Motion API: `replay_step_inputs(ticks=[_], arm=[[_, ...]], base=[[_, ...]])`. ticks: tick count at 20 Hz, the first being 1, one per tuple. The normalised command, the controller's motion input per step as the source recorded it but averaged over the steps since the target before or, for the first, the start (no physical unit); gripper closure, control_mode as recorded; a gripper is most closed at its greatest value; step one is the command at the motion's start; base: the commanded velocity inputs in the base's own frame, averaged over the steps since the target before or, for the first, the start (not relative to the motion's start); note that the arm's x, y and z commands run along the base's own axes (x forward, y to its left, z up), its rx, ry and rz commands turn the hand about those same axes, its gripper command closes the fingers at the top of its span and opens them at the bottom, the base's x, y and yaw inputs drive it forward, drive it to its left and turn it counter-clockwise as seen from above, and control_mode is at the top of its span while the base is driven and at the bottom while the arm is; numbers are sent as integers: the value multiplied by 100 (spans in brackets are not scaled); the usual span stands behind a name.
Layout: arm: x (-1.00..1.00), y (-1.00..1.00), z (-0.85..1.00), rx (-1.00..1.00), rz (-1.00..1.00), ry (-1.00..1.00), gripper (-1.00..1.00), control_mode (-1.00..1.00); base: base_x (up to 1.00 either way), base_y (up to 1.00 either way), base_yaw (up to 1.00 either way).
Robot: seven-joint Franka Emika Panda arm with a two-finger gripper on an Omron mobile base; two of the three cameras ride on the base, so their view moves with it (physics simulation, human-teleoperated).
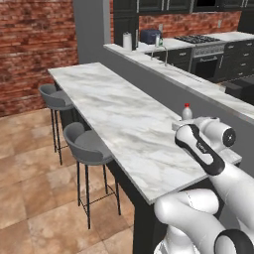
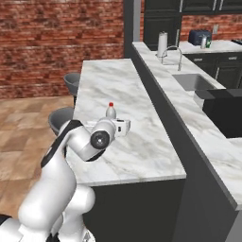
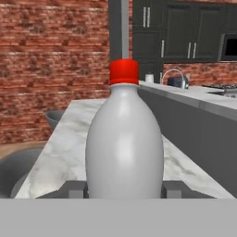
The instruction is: Move the drinks to the dining counter.
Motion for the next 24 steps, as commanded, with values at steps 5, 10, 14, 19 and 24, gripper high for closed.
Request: replay_step_inputs(ticks=[5, 10, 14, 19, 24], arm=[[0, 0, -22, 0, 0, 0, 100, -100], [0, 0, -21, 0, 0, -1, 100, -100], [0, 0, -17, 0, 0, -1, 100, -100], [5, 0, -13, 0, 0, -5, 100, -100], [3, 0, -27, 2, 1, -8, 100, -100]], base=[[0, 0, 0], [0, 0, 0], [0, 0, 0], [0, 0, 0], [0, 0, 0]])
